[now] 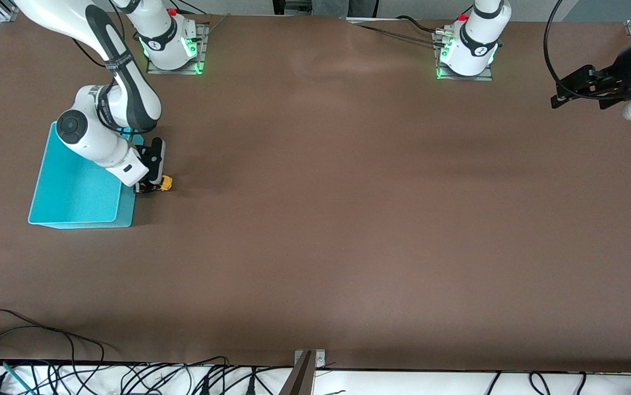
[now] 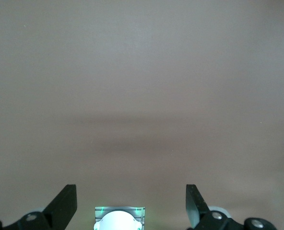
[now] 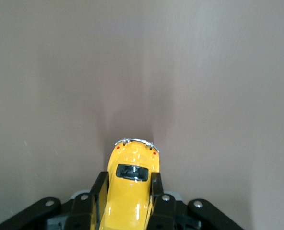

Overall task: Wind up and store yellow beetle car
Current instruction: 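Lower the car into the cyan box and open the right gripper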

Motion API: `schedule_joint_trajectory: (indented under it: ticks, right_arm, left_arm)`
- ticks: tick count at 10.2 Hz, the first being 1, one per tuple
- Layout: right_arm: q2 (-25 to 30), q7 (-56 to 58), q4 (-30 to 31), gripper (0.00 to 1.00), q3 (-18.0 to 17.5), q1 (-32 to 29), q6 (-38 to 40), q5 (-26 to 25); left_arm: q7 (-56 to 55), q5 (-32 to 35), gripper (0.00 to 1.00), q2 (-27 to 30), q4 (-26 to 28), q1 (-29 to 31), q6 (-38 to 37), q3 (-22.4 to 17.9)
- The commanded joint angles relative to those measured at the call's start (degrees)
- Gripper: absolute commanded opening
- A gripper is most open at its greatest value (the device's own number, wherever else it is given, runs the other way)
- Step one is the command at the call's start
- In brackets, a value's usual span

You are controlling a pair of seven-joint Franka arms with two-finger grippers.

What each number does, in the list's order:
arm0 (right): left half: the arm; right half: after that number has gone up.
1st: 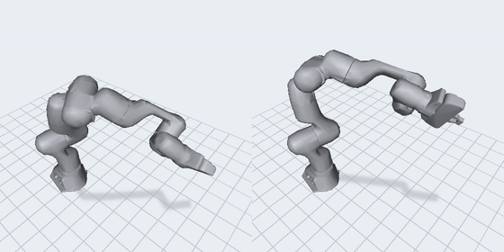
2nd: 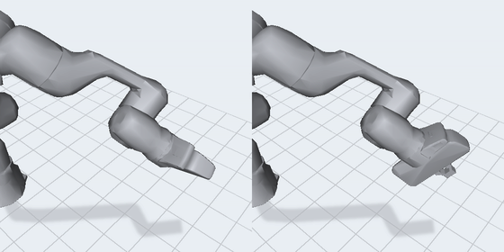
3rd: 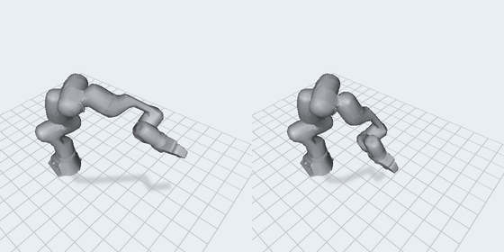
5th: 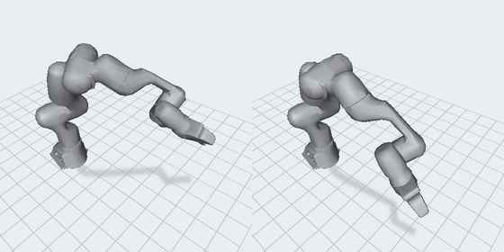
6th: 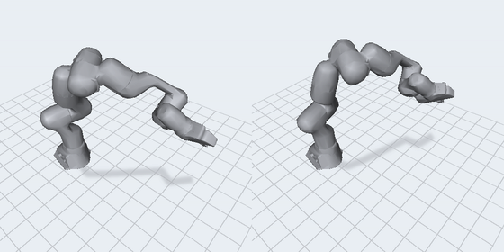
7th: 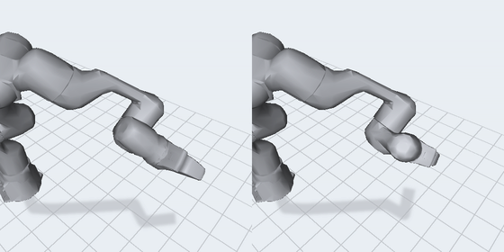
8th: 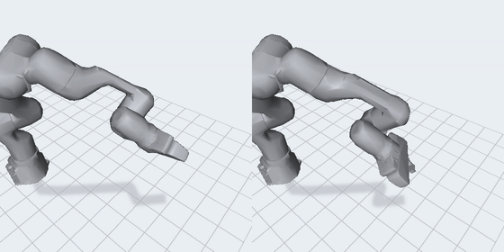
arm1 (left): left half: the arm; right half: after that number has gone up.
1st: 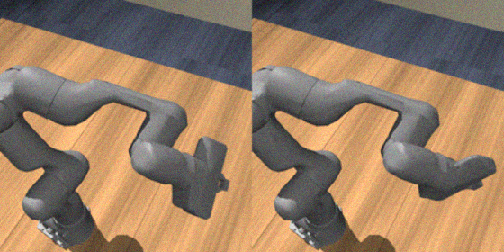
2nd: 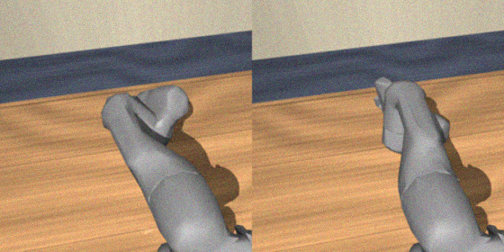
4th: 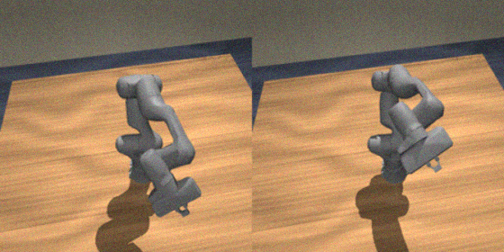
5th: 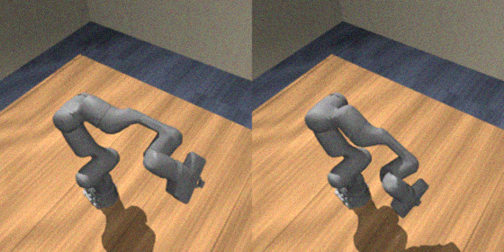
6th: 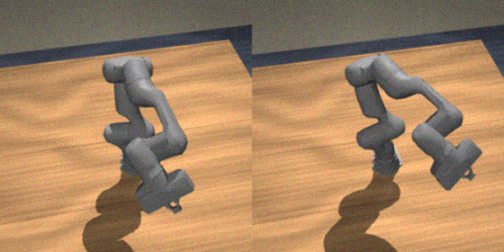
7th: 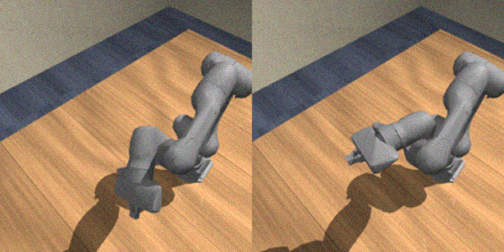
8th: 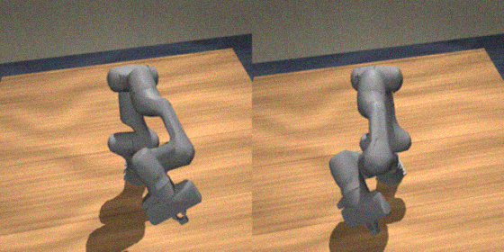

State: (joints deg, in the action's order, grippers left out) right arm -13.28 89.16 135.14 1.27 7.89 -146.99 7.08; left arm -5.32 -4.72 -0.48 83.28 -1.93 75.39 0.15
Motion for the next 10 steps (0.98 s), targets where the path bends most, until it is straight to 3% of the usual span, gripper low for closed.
schedule_joint_trajectory:
  ticks: [1, 3, 5, 6, 8, 10]
  right_arm:
    - [4.3, -4.6, -1.2, 0.00, -2.8, 0.1, 5.5, 0.3]
    - [6.7, -7.8, -4.9, 0.00, -3.8, 0.2, 12.8, 0.4]
    - [8.4, -8.0, -9.6, 0.00, -2.4, 0.0, 22.8, 0.3]
    - [8.9, -7.6, -11.1, 0.00, -0.2, 0.0, 26.3, -0.1]
    - [9.9, -5.0, -11.2, 0.00, 7.7, 0.0, 27.5, -1.4]
    - [8.9, 3.2, -10.9, 0.00, 13.1, -0.5, 26.8, -3.5]
  left_arm:
    - [-0.5, -0.9, 1.00, -0.7, -2.2, -0.2, -1.1, -0.2]
    - [-0.4, -1.0, 1.00, -0.7, -2.2, -0.2, -1.1, -0.2]
    - [-0.1, -0.9, 1.00, -0.7, -2.2, 0.1, -1.1, -0.2]
    - [-0.1, -0.9, 1.00, -0.7, -2.2, 0.2, -1.1, -0.2]
    - [-0.1, -0.9, 1.00, -0.7, -2.2, 0.2, -1.1, -0.2]
    - [-0.1, -0.8, 1.00, -0.7, -2.2, 0.4, -1.1, -0.3]
